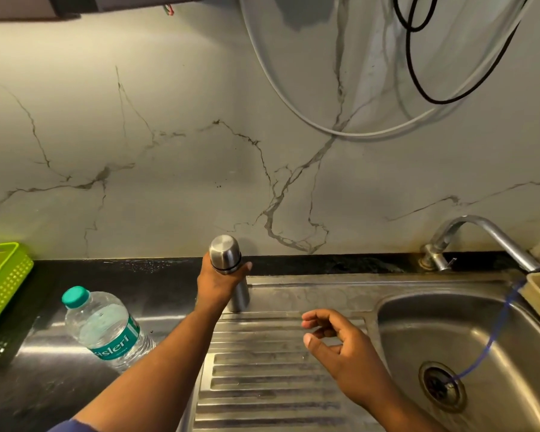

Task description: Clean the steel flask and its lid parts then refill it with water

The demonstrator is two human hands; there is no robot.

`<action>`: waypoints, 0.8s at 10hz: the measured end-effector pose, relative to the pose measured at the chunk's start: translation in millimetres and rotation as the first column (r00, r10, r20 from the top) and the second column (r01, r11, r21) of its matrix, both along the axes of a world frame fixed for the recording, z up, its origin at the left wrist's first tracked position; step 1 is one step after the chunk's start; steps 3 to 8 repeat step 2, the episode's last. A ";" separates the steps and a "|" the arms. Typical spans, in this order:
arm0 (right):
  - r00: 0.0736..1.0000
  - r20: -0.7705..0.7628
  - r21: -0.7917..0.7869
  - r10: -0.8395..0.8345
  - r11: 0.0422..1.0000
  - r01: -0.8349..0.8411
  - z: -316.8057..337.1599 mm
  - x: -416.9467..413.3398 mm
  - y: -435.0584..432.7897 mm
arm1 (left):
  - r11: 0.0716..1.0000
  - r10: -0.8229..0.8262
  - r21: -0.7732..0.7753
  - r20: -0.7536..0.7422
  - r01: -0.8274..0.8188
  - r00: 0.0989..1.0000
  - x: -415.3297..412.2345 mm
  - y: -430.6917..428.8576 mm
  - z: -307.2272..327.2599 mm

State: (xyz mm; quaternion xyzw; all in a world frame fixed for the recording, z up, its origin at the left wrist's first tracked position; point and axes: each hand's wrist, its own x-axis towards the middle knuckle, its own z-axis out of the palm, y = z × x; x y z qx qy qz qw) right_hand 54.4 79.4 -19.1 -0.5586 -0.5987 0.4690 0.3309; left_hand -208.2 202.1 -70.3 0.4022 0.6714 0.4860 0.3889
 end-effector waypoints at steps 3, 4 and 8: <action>1.000 -0.002 -0.001 -0.007 1.000 0.007 -4.1 -1.7 -5.5 | 1.000 0.017 0.016 -0.107 -0.016 0.994 -6.2 -14.5 -1.9; 1.000 -0.002 -0.001 -0.007 1.000 0.007 -4.1 -1.7 -5.5 | 1.000 0.017 0.016 -0.107 -0.016 0.994 -6.2 -14.5 -1.9; 1.000 -0.002 -0.001 -0.007 1.000 0.007 -4.1 -1.7 -5.5 | 1.000 0.017 0.016 -0.107 -0.016 0.994 -6.2 -14.5 -1.9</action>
